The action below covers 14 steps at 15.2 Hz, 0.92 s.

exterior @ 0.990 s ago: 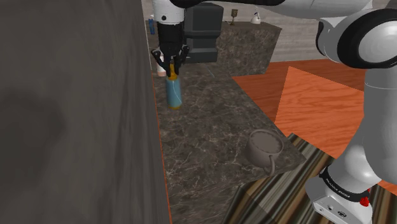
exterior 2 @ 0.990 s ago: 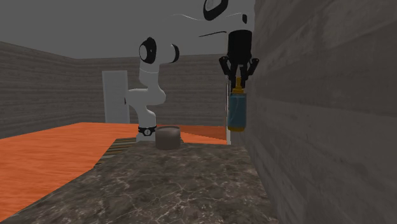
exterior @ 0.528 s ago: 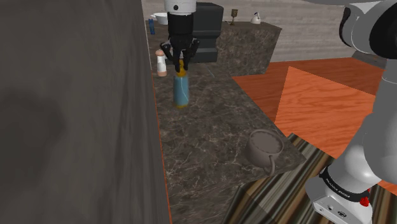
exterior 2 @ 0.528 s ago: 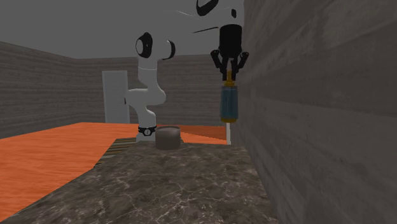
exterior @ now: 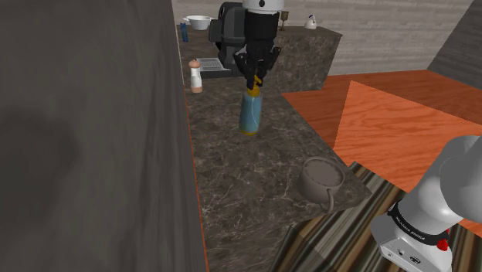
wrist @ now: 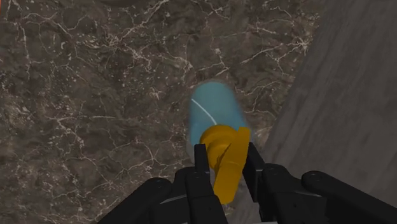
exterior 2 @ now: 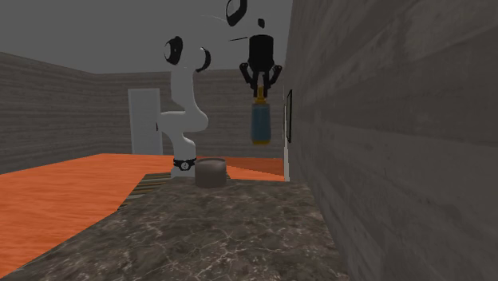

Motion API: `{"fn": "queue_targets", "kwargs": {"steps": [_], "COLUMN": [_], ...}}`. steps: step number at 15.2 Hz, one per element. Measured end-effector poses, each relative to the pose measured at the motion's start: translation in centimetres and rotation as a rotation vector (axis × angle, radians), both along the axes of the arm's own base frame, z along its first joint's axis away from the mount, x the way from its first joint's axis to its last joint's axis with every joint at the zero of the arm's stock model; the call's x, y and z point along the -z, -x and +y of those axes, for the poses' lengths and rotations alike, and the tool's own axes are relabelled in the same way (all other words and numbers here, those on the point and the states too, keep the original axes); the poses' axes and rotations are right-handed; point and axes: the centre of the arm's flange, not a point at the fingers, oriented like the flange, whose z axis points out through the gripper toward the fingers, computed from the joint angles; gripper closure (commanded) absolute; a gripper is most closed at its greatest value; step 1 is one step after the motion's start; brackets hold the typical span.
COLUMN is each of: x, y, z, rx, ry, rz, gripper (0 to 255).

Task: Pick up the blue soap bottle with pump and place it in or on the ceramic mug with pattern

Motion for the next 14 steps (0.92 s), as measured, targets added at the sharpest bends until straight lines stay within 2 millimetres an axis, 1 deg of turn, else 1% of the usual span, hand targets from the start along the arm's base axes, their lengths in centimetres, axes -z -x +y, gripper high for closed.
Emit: {"fn": "queue_targets", "kwargs": {"steps": [2,3,5,6,10,14], "x": [-0.7,-0.7,-1.5,-1.4,-2.2,-3.1], "y": [2.2,3.4,5.9,7.1,11.5,16.3], "z": [-1.1,-1.5,-2.9,-3.3,-6.1,-8.2], "rx": [0.0,0.0,0.0,0.001,0.001,0.001], "ry": [0.001,0.001,0.001,0.001,0.001,0.001], "rz": [0.001,0.0,0.0,0.0,0.0,0.0], "gripper": [255,255,255,255,255,255]}}
